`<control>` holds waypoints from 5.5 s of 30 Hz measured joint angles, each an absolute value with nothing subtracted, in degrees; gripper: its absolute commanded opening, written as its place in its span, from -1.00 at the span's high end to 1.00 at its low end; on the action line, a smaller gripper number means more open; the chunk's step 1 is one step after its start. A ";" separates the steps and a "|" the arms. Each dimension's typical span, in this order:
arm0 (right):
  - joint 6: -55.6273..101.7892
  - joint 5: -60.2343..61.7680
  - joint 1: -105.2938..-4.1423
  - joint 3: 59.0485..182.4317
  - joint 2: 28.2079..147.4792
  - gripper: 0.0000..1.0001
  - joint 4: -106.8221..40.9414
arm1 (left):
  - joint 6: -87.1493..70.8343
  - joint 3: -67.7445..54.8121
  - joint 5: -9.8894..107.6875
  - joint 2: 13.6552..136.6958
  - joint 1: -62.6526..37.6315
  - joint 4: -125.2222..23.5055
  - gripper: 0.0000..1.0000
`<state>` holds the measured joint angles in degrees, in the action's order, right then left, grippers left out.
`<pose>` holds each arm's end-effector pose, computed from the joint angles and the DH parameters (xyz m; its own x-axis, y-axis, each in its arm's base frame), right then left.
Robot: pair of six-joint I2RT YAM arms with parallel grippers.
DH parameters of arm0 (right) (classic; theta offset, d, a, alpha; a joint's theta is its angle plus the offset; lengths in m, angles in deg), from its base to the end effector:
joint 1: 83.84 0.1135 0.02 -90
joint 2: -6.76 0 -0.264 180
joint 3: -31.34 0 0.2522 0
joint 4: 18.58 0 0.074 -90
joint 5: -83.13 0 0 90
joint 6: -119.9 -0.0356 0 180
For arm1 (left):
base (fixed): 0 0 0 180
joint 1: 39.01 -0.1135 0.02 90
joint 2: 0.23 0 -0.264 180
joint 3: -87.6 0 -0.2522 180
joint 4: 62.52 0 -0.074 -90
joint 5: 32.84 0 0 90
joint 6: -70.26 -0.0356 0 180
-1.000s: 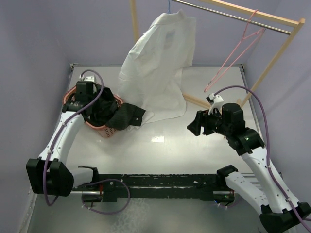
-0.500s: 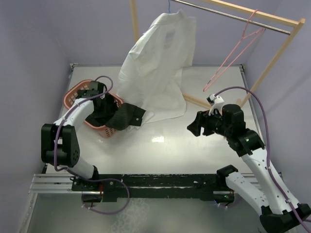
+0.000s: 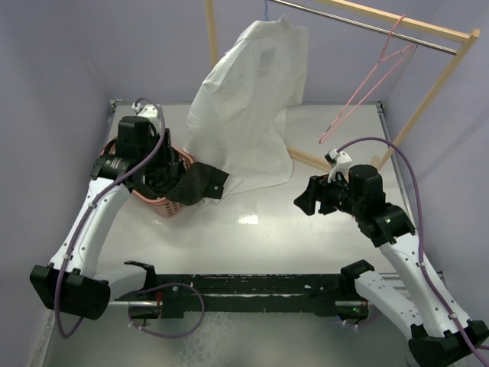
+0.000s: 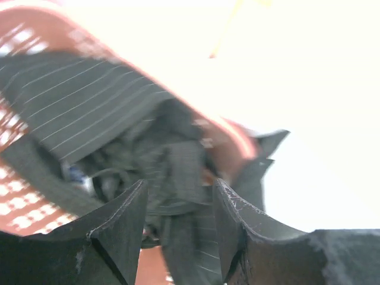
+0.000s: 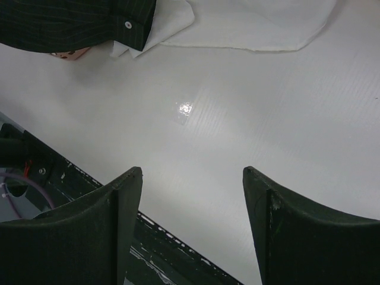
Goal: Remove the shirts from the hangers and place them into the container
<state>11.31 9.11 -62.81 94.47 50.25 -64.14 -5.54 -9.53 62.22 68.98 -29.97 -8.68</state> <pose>0.1489 0.0678 0.3327 -0.5704 0.1091 -0.8141 -0.4160 0.8163 0.4008 0.2523 -0.0370 0.3492 -0.6398 -0.1456 -0.7546 -0.0691 0.9888 -0.1323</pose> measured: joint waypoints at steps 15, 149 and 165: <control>10.54 9.11 -62.81 94.47 50.25 -0.41 -64.11 | -14.07 -5.01 75.31 71.73 -2.91 -0.53 -0.06; 2.34 -1.27 -37.54 99.85 74.95 -0.26 -52.90 | -4.36 -28.75 71.38 37.70 -19.50 -26.89 -0.61; 6.89 -12.92 -25.63 136.68 91.32 -0.47 -61.53 | -4.30 -28.75 70.92 37.72 -19.50 -26.65 -0.60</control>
